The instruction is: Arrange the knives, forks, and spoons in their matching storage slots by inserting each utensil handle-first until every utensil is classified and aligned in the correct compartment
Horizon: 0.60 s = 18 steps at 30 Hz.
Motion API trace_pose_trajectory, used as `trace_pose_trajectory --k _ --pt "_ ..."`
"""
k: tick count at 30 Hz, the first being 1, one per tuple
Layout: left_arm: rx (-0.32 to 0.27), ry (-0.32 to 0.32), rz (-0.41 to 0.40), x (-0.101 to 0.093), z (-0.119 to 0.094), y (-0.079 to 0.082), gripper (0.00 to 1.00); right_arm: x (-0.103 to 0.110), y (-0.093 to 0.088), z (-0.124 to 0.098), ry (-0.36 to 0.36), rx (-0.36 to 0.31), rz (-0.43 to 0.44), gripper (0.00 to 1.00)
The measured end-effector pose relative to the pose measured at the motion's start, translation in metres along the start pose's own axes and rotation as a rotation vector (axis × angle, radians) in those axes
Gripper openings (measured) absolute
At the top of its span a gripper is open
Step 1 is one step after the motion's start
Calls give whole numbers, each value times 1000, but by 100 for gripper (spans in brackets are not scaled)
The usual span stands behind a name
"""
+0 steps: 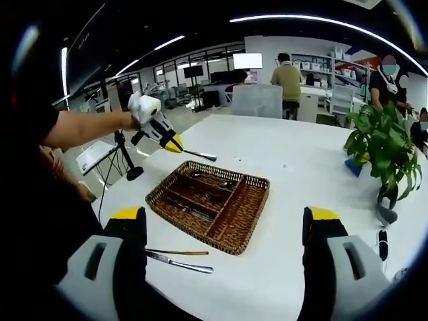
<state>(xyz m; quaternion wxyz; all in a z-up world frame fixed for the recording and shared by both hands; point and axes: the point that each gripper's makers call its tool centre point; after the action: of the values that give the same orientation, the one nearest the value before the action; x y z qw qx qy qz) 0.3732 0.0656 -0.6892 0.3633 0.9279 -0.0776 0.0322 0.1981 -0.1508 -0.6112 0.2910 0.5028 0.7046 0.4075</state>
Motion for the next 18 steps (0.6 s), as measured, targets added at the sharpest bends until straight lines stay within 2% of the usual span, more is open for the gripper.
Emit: trace_pose_trajectory --k 6,8,11,18 --pt "1 -11 14 -4 10 -2 1 -1 0 2 -4 6 13 100" --pt "3 -18 -5 -4 14 -5 1 -4 1 4 -19 3 9 100" --pt "-5 -21 -19 -3 19 -9 1 -10 -2 5 -43 12 -45 100" --pt "2 -41 -25 -9 38 -21 1 -12 1 7 -39 11 -26 100"
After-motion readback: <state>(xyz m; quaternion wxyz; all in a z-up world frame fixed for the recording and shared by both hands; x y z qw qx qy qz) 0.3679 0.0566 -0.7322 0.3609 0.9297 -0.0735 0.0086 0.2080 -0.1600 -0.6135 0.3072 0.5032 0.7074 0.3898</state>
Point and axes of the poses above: the point that each gripper's makers call its tool centre point, and the gripper's own axes: z roughly forward along the fingers, x roughly to its left, y roughly out of its top, and after that the axes turned 9 degrees about -y, right-handed
